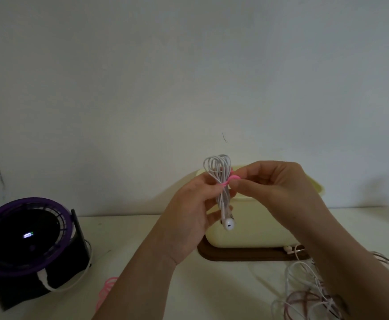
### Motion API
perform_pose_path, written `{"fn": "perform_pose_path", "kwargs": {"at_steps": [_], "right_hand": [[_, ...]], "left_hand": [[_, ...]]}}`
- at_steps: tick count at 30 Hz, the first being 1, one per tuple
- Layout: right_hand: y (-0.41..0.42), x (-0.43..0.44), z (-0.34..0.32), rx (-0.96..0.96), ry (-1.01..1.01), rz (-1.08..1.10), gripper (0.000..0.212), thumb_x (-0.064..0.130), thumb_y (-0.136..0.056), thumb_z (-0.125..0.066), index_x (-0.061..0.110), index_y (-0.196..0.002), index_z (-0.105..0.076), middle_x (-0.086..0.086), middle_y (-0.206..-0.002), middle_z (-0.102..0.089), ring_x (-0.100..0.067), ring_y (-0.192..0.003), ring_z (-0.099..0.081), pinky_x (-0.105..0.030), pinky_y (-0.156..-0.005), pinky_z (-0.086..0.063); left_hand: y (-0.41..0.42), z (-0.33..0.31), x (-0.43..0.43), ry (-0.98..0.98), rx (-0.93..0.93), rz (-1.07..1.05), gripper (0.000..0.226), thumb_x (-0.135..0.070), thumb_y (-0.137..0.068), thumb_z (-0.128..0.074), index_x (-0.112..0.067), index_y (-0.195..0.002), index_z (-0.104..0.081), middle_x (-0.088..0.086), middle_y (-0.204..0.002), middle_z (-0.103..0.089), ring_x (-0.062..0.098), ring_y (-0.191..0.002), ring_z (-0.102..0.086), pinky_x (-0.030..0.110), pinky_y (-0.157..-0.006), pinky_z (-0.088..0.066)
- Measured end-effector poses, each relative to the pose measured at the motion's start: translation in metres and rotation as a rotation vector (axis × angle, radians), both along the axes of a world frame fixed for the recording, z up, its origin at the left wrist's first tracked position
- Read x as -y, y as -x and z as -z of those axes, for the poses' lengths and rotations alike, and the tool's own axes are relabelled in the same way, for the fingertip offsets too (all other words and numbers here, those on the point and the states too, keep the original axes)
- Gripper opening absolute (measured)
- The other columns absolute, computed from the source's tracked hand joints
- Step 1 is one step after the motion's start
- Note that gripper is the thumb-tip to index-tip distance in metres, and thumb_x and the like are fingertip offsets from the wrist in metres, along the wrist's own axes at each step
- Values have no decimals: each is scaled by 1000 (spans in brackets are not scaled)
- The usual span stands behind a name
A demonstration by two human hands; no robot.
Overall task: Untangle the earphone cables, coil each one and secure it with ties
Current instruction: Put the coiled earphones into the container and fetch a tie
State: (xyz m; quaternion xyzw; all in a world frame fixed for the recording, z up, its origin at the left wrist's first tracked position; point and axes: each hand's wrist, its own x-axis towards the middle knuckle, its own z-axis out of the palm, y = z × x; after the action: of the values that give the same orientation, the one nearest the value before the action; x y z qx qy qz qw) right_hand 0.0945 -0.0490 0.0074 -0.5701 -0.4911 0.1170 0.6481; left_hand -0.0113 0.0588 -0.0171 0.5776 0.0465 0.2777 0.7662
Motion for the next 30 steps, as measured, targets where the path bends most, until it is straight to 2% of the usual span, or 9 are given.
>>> {"fn": "perform_pose_path", "kwargs": {"at_steps": [3,6,9,12,16,18,23,27,30], "right_hand": [[2,-1,1,-19,5,-36,6,3,-77,-71,7,-73,-72,-4,-66,-73,-12,-65,-71,-11,-60,-50],[3,-3,2,-88,-35,-68,2,1,-76,-71,2,-74,-72,-8,-67,-73,-13,-65,-71,-11,-61,-50],[2,-7,5,-137,-56,-30,2,5,-73,-74,4,-75,-73,-6,-73,-74,-14,-74,-72,-14,-68,-53],[3,-9,8,-150,-65,-13,5,6,-73,-75,10,-72,-73,-2,-73,-74,-9,-73,-70,-14,-67,-52],[4,-12,10,-203,-105,-34,7,6,-75,-73,12,-71,-71,-3,-73,-74,-8,-70,-68,-16,-66,-51],[5,-13,12,-191,-120,-25,6,9,-76,-72,14,-73,-70,-6,-75,-74,-12,-71,-68,-21,-70,-52],[2,-13,14,-173,-105,-36,28,10,-79,-70,16,-104,-62,-6,-77,-74,-15,-77,-71,-24,-79,-54],[-4,-14,13,-140,-68,-35,8,8,-79,-69,10,-87,-72,-11,-80,-73,-17,-76,-67,-31,-78,-53],[-7,-13,12,-133,-26,-82,17,18,-76,-70,9,-90,-72,-7,-84,-75,-15,-80,-69,-28,-77,-53]], "left_hand": [[-7,3,6,-70,74,-127,19,-24,-72,-60,-17,-85,-73,3,-89,-72,11,-85,-67,26,-79,-54],[-11,2,8,62,173,-133,18,-19,-75,-58,-7,-83,-69,6,-82,-70,14,-80,-65,28,-84,-53],[-12,-1,10,180,204,-132,16,-18,-73,-57,-5,-80,-64,5,-72,-65,12,-68,-62,24,-65,-53],[-10,-2,9,164,190,-184,16,-20,-71,-56,-6,-78,-64,3,-67,-64,11,-60,-62,22,-52,-51],[-6,-1,1,-89,79,-286,12,-31,-78,-67,-22,-74,-73,1,-78,-69,13,-76,-65,30,-69,-50],[-5,-1,-1,-148,46,-292,10,-34,-78,-69,-25,-74,-72,2,-79,-68,14,-77,-63,32,-70,-48],[-5,0,0,-22,125,-187,15,-26,-70,-63,-14,-78,-67,6,-80,-66,14,-75,-62,28,-74,-52],[-3,-2,0,-12,109,-105,26,-17,-69,-62,-7,-93,-65,5,-82,-69,12,-75,-64,25,-75,-56],[-2,-3,-3,-20,96,-153,31,-15,-69,-62,-7,-99,-65,5,-83,-70,13,-79,-66,24,-76,-56]]}}
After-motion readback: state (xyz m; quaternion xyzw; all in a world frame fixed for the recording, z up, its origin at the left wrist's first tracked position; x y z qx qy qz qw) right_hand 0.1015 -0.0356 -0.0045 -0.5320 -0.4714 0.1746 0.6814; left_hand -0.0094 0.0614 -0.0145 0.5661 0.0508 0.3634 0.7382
